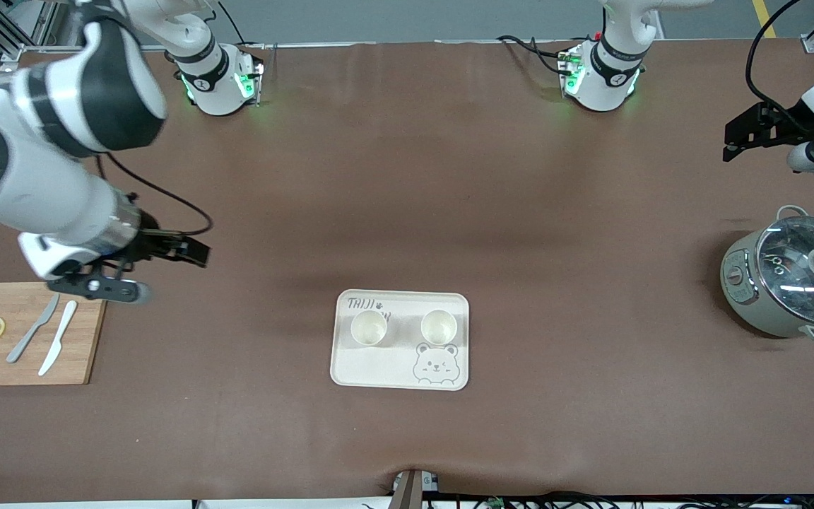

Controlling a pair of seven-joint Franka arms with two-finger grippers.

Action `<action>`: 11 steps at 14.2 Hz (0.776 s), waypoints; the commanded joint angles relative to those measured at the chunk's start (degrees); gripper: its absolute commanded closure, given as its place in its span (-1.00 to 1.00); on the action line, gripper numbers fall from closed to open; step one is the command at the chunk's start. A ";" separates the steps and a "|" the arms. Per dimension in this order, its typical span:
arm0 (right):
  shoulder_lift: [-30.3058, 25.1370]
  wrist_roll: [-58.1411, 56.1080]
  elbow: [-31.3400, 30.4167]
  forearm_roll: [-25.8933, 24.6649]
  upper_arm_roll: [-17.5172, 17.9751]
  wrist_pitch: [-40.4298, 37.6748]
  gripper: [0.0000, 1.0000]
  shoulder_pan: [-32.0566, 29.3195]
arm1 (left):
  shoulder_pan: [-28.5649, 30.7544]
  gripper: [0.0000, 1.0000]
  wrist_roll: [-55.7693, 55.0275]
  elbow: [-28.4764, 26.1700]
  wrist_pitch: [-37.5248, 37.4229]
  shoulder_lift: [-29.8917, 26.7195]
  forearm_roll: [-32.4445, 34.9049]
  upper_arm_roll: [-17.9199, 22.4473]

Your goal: Place white IKEA cup upright on tray with both arms

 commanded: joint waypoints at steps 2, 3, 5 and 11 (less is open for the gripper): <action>-0.78 -9.28 1.84 0.10 0.77 -3.54 -1.00 -6.29 | -0.19 -1.00 0.49 1.72 -1.43 0.61 0.16 0.11; -0.78 -12.96 1.84 -0.17 0.68 -3.45 -1.00 -7.96 | -0.19 -1.00 0.67 1.72 -1.43 0.61 0.24 0.11; -0.78 -17.38 1.93 -0.26 0.68 -3.19 -1.00 -11.21 | -0.19 -1.00 0.67 1.72 -1.43 0.61 0.24 0.11; -2.08 -21.79 1.84 -4.30 0.77 -2.92 -1.00 -14.74 | -0.19 -1.00 0.49 1.63 -1.43 0.61 0.24 0.11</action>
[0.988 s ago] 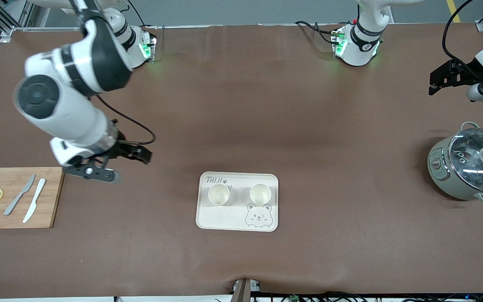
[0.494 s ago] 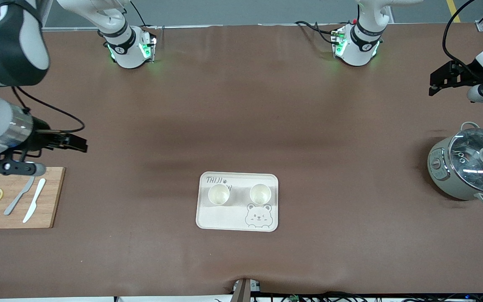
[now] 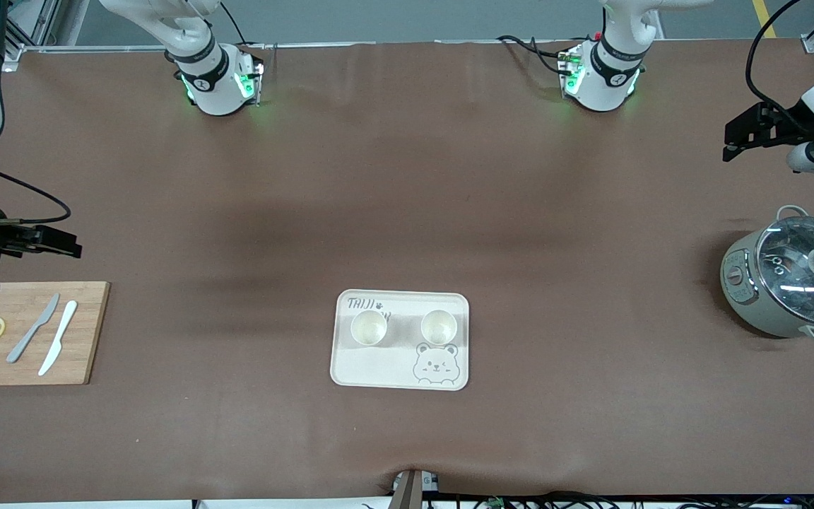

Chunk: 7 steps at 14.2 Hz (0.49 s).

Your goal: Place white IKEA cup upright on tray with both arms

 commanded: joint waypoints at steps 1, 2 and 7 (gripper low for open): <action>-2.83 -1.48 -0.28 -0.93 0.97 -1.02 -1.00 -1.74 | -0.18 -1.00 0.49 1.69 -1.35 0.59 0.25 0.11; -3.80 -1.39 -0.63 -0.85 0.97 -2.07 -1.00 -1.74 | -0.18 -1.00 0.49 1.61 -1.35 0.59 0.25 0.11; -10.22 -1.30 -7.91 -0.49 0.97 -2.44 -1.00 -2.18 | -0.09 -1.00 0.49 1.60 -1.35 0.59 0.25 0.11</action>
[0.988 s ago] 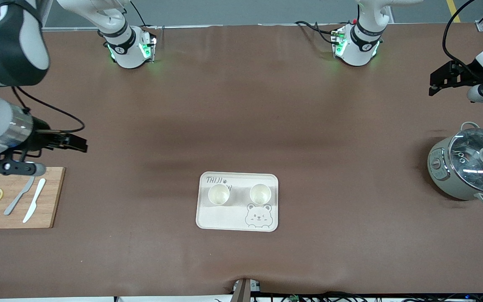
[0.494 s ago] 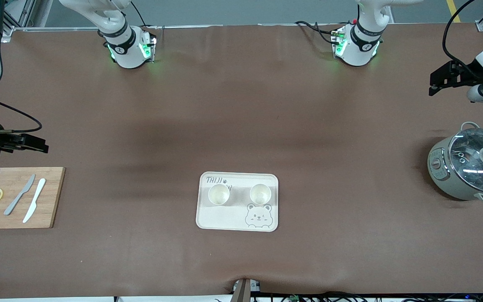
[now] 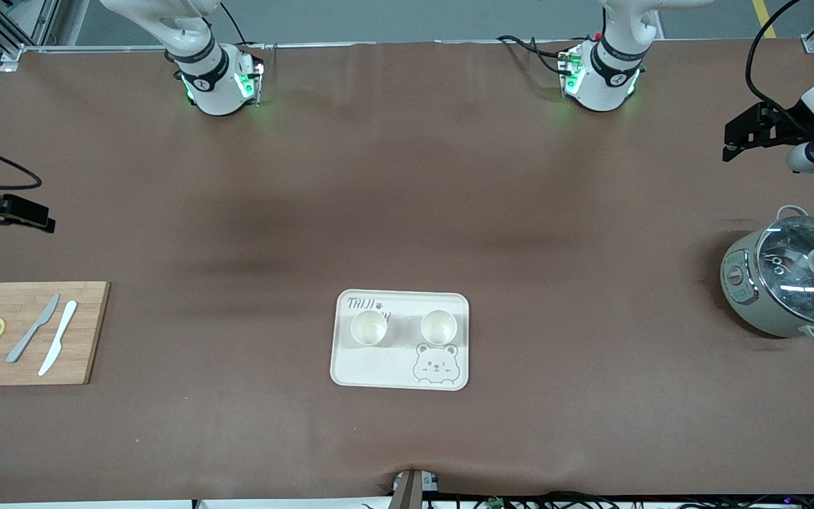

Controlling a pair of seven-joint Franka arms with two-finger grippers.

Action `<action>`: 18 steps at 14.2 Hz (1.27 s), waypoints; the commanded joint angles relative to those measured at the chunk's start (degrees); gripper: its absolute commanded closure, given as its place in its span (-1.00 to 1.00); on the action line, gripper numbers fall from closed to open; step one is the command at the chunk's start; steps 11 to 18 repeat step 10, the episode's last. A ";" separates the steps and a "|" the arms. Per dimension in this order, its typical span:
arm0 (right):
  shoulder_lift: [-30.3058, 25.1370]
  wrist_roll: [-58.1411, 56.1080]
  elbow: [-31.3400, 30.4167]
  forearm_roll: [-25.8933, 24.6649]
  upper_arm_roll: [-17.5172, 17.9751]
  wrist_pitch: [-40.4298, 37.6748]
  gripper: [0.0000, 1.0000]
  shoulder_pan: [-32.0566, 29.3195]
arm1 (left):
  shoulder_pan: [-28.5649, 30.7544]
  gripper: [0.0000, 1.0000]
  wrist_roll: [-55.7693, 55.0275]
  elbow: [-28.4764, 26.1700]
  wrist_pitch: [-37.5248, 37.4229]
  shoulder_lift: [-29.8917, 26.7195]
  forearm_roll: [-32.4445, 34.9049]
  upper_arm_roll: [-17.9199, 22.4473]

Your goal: Place white IKEA cup upright on tray with both arms

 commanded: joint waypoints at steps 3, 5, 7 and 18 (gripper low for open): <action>-5.24 -0.70 -9.58 -0.20 0.97 4.79 -1.00 -1.42 | 0.00 -1.00 0.49 1.58 -1.29 0.65 0.25 0.11; -5.77 -0.70 -9.84 -0.20 0.97 4.80 -1.00 -1.42 | 0.00 -1.00 0.41 1.58 -1.29 0.57 0.25 0.11; -6.12 -0.70 -10.02 -0.20 0.97 4.80 -1.00 -1.33 | -0.09 -1.00 0.41 1.58 -1.29 0.57 0.25 0.11; -6.12 -0.70 -10.02 -0.20 0.97 4.80 -1.00 -1.33 | -0.09 -1.00 0.41 1.58 -1.29 0.57 0.25 0.11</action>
